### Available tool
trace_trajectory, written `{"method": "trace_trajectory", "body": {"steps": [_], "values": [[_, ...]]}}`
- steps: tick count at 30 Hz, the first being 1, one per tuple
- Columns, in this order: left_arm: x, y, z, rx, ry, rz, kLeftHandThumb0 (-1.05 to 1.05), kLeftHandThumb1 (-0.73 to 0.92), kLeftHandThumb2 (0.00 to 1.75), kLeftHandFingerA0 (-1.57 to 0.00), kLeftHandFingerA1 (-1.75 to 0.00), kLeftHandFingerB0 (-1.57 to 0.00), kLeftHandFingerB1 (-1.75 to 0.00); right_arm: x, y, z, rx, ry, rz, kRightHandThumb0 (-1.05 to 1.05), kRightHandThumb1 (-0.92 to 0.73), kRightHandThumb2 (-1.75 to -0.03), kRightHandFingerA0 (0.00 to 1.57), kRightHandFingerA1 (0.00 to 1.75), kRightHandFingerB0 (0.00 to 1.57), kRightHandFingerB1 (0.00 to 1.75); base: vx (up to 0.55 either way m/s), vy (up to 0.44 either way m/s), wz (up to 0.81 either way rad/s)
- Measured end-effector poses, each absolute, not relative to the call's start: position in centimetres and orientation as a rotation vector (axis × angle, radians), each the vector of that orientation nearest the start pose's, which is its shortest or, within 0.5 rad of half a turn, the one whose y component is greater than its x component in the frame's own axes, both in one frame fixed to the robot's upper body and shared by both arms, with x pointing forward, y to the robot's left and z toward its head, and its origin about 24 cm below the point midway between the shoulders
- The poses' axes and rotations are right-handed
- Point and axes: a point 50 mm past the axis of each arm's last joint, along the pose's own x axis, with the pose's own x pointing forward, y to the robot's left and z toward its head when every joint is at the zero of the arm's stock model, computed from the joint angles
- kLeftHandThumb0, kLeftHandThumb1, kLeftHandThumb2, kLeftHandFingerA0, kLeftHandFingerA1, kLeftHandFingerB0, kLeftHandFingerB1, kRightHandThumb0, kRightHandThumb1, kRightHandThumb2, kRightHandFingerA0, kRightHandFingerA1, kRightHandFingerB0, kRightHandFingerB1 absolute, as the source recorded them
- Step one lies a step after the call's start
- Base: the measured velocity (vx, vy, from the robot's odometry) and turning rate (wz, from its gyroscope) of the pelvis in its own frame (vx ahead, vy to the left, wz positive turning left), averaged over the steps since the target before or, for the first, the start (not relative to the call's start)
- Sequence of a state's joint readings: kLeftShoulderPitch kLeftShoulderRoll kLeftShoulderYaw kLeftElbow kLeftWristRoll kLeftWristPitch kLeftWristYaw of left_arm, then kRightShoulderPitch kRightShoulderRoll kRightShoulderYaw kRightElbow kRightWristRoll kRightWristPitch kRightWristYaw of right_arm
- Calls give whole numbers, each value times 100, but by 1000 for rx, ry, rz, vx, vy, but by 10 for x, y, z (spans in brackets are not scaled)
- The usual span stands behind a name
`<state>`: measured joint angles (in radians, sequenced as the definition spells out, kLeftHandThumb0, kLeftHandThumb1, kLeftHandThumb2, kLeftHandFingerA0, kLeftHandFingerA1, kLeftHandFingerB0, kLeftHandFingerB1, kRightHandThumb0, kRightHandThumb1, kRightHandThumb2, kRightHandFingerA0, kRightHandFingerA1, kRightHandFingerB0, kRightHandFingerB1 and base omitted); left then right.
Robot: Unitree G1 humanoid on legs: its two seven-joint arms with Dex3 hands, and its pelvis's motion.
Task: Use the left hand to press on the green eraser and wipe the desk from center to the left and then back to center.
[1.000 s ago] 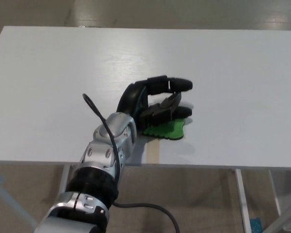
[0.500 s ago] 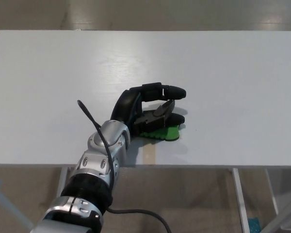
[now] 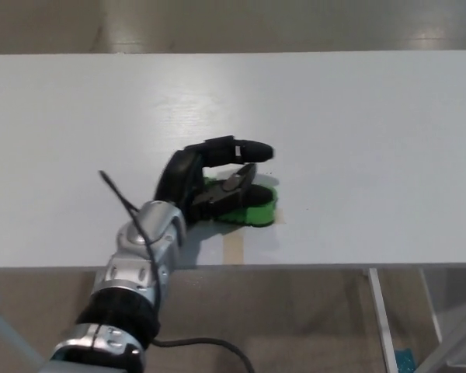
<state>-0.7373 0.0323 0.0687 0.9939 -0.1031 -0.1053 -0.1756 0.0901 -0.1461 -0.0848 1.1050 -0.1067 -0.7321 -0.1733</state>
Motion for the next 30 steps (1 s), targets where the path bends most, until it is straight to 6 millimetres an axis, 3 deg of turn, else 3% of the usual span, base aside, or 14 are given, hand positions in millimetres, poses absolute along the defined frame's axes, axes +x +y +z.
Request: {"method": "trace_trajectory", "body": {"steps": [5,11,16,22,30], "values": [[367,137,44,-66,168,-207,-16,82,66,-104,-51,-97,-65,128,-217,-116,-230,448,-208,-42,-76,-64,68,53,49,36,0,0,0],[360,197,41,-93,154,-83,-15,82,67,-103,-51,-98,-66,125,-218,-118,-222,462,-211,-42,-77,-64,68,54,49,36,0,0,0],[354,229,41,-97,155,-26,-13,83,66,-103,-51,-96,-65,123,-219,-119,-218,468,-209,-42,-77,-63,68,54,50,36,0,0,0],[336,282,40,-102,161,92,-13,84,65,-102,-52,-95,-64,119,-218,-120,-232,479,-201,-42,-77,-63,68,54,50,36,0,0,0],[322,312,39,-112,173,149,-10,86,66,-96,-51,-89,-62,118,-218,-121,-231,485,-207,-43,-76,-63,69,53,51,36,0,0,0]]}}
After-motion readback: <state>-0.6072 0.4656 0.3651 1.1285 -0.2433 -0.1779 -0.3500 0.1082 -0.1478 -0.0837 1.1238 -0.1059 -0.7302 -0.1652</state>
